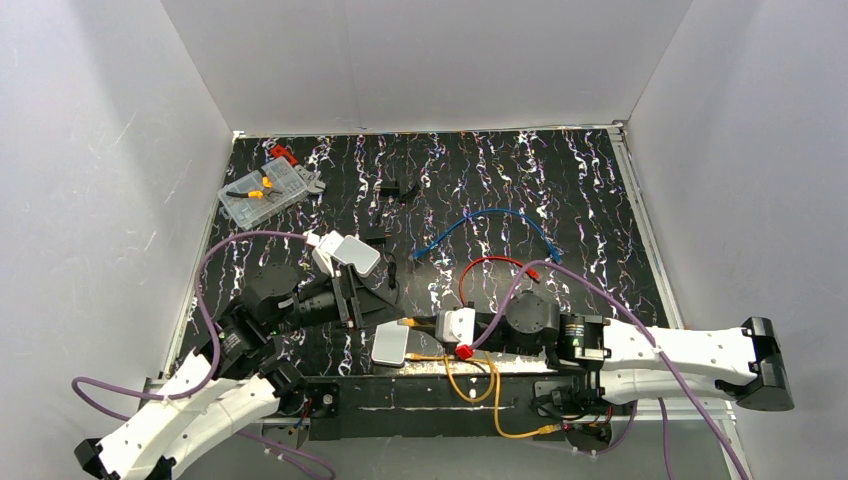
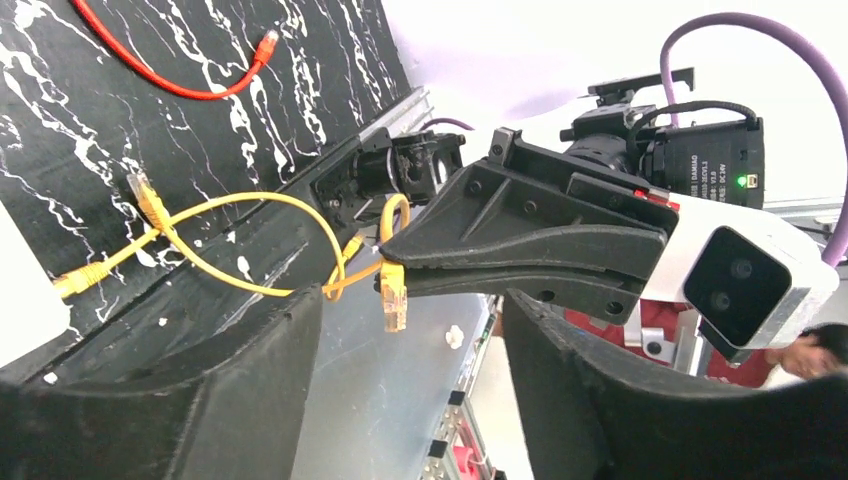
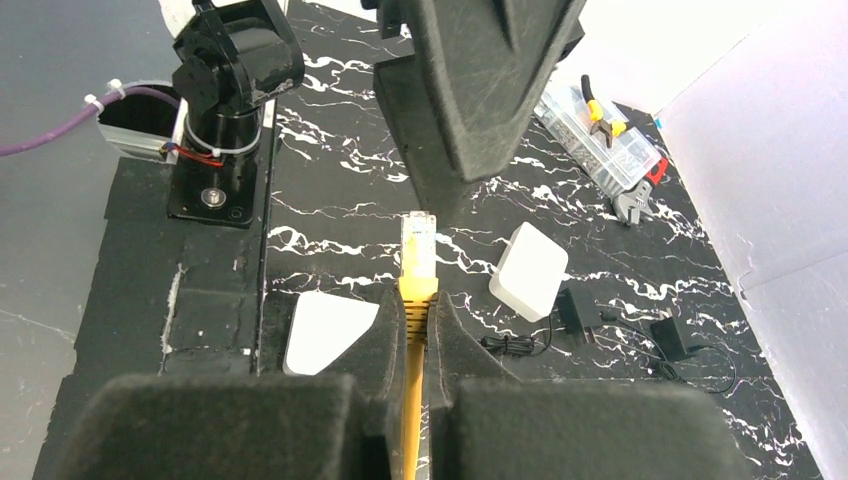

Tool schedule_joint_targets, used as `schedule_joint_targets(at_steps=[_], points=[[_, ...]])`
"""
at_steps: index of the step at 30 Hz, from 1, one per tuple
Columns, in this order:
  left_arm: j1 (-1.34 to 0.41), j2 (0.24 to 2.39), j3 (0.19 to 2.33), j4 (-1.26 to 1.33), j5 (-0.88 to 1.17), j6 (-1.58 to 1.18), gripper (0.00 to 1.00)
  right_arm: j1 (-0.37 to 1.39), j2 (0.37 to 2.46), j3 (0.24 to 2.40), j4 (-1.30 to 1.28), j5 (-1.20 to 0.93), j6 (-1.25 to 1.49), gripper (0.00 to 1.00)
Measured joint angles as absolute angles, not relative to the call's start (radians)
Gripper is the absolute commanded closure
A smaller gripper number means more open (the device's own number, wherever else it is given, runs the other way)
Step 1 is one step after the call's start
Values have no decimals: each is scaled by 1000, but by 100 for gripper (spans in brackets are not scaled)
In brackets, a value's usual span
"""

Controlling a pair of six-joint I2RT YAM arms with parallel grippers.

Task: Insert the plug into the switch port
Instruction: Adjust the connector.

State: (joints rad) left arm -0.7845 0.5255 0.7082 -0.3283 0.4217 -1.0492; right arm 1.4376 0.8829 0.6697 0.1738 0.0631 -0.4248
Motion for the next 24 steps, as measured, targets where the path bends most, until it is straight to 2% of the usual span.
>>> schedule_joint_targets(at_steps=[5,9,17,24], points=[[-785,529,806,-421,374,-979,20,1452,869,719,128,40,-427,99],[-785,523,885,-491,315,-914,3,1481,849,797,103,3,-427,99],[-785,481,916,-648,159,-802,2,1562,826,935,69,-91,-373,99],[-785,476,913,-721,67,-769,2,1573,837,915,28,-177,-209,99]])
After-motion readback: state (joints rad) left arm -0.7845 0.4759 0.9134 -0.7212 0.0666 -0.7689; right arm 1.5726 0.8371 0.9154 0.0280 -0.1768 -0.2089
